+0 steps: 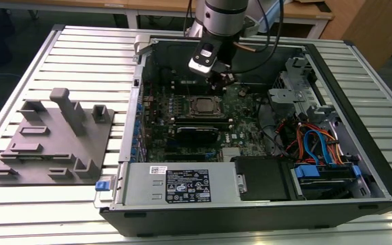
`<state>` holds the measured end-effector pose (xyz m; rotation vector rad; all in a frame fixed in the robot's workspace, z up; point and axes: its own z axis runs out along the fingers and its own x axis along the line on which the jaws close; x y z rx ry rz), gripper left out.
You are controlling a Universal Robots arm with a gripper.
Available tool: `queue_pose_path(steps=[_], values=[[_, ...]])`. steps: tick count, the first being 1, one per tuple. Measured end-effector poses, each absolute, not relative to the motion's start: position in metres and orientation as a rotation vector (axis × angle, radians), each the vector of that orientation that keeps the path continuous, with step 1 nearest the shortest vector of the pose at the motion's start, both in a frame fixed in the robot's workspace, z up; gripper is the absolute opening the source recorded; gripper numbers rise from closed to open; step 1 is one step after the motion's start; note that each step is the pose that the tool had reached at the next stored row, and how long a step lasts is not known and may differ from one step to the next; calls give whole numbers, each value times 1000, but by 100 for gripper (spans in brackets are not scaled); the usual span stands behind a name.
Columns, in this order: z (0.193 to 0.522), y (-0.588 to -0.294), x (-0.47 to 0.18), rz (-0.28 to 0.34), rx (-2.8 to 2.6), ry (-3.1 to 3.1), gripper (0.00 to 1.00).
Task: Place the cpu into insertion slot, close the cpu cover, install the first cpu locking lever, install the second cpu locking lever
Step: 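Install the first cpu locking lever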
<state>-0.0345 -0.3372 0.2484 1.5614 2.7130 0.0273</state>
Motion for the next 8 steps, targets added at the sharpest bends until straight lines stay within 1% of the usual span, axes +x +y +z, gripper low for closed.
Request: queue_pose_path(steps=[8], values=[[249,-337,-35,28,1390,2806,10]])
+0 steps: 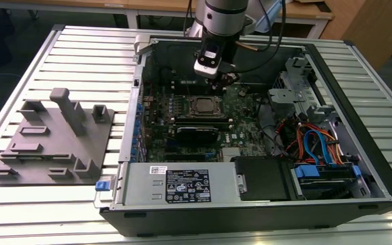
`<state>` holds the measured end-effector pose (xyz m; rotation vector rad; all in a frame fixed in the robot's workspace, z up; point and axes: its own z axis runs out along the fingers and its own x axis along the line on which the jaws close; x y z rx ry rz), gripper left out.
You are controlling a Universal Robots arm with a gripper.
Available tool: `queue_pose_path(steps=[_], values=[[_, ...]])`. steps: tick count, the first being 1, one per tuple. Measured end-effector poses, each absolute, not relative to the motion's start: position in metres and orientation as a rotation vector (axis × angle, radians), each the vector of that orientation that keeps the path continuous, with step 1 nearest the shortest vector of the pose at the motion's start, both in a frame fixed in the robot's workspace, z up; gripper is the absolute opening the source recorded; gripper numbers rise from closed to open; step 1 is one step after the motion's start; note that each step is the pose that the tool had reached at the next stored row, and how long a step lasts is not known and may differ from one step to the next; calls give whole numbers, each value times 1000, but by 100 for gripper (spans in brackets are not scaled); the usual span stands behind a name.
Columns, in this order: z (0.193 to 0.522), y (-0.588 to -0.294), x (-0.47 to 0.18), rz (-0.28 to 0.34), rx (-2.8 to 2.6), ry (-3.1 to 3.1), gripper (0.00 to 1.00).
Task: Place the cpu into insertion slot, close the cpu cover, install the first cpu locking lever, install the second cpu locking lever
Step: 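Install the first cpu locking lever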
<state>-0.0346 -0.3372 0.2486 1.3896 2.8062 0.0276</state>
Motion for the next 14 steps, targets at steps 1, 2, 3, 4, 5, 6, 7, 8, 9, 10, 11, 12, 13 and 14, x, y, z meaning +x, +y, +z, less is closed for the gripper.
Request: queue_pose_path(steps=[1,2,3,4,5,6,7,8,9,10,11,12,13,14], values=[[249,-337,-35,28,1384,2809,10],[249,-337,-35,28,1384,2809,10],[249,-337,-35,28,1383,2809,10],[249,-337,-35,28,1383,2810,10],[249,-337,-35,28,1382,2810,10],[249,-337,-35,28,1382,2810,10],[249,-337,-35,28,1382,2810,10],[249,-337,-35,28,1382,2810,10],[249,-337,-35,28,1382,2810,10],[249,-337,-35,28,1382,2810,10],[249,-337,-35,28,1382,2810,10],[249,-337,-35,28,1382,2810,10],[249,-337,-35,28,1382,2810,10],[249,-337,-35,28,1381,2810,10]])
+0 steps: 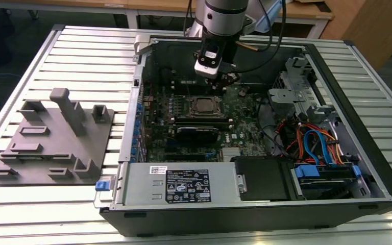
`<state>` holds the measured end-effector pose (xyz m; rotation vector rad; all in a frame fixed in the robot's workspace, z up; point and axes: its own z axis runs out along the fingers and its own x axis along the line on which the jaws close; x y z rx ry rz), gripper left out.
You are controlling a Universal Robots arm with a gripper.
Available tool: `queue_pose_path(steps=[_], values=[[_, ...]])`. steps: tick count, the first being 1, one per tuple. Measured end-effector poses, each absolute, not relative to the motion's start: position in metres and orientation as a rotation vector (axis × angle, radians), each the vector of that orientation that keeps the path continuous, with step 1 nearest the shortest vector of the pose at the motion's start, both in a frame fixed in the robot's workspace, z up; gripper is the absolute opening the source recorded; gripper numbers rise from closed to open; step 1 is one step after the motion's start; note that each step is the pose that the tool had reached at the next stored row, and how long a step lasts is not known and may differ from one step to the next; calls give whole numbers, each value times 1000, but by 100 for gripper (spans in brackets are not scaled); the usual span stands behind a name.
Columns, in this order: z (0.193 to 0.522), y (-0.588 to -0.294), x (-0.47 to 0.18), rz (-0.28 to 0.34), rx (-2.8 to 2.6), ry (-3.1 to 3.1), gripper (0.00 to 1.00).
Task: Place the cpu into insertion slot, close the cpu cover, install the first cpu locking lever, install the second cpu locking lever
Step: 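Install the first cpu locking lever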
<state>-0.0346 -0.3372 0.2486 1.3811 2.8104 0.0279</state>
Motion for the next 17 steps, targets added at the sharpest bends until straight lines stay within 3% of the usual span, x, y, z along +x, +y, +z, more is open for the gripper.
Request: queue_pose_path(steps=[17], values=[[249,-337,-41,29,1166,2908,10]])
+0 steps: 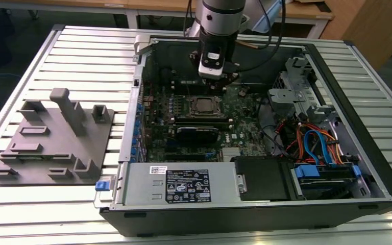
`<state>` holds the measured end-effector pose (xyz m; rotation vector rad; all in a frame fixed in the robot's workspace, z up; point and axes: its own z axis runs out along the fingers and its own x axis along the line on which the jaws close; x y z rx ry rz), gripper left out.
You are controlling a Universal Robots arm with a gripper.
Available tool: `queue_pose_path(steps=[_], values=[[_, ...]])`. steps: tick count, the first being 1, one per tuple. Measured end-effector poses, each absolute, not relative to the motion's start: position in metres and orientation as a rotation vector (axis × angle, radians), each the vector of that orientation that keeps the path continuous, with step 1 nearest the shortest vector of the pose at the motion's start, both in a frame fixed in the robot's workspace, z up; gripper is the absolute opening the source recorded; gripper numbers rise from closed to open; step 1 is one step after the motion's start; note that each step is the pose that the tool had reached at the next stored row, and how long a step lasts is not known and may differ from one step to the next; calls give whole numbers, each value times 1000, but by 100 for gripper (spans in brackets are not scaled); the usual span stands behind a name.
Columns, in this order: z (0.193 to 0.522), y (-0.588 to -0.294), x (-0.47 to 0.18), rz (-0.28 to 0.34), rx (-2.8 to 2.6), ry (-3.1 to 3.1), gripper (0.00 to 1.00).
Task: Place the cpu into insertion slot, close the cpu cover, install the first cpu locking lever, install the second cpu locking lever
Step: 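Install the first cpu locking lever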
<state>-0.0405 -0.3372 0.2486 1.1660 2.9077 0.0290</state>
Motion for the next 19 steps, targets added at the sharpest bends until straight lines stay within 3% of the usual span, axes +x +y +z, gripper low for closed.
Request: queue_pose_path(steps=[19], values=[[249,-337,-42,30,966,2981,10]])
